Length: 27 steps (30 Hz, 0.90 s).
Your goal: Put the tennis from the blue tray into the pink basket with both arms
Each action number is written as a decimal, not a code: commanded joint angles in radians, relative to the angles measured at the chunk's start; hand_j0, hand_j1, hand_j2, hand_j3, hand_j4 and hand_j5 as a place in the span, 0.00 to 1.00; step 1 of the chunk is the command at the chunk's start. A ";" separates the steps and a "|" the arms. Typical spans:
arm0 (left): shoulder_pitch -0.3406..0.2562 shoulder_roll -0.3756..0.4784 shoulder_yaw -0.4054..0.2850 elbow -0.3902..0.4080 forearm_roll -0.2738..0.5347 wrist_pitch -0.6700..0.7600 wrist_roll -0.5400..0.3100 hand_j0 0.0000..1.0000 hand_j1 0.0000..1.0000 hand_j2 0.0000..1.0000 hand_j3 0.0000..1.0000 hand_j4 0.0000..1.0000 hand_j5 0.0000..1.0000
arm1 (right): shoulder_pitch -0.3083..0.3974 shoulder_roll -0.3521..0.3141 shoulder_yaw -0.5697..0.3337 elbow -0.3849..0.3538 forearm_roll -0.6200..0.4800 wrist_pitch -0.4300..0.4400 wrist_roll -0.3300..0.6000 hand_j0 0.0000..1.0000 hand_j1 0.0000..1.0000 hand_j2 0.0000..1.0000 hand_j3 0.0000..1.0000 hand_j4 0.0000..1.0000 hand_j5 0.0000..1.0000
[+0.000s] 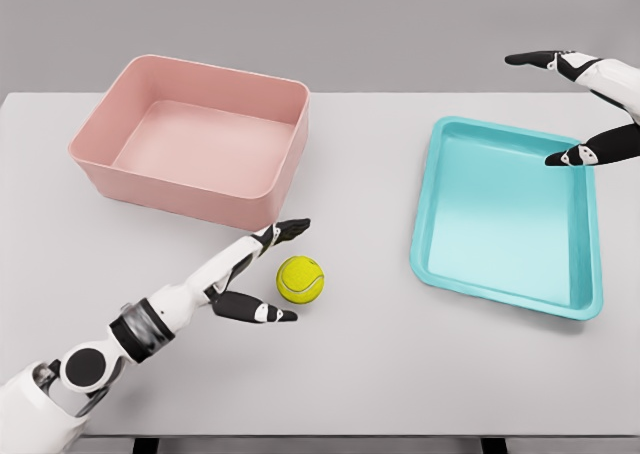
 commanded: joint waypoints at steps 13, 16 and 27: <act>-0.032 -0.021 -0.034 0.049 -0.006 0.026 0.000 0.98 0.98 0.98 0.98 0.98 0.98 | 0.020 -0.001 -0.038 -0.020 -0.023 0.002 0.000 1.00 1.00 1.00 1.00 1.00 1.00; -0.040 -0.044 -0.034 0.078 -0.041 0.025 0.002 0.98 0.98 0.98 0.98 0.98 0.98 | 0.020 -0.001 -0.043 -0.020 -0.026 0.002 0.000 1.00 1.00 1.00 1.00 1.00 1.00; -0.037 -0.044 -0.036 0.078 -0.058 0.023 0.002 0.76 0.76 0.76 0.76 0.76 0.76 | 0.020 -0.003 -0.043 -0.042 -0.049 0.002 0.000 1.00 1.00 1.00 1.00 1.00 1.00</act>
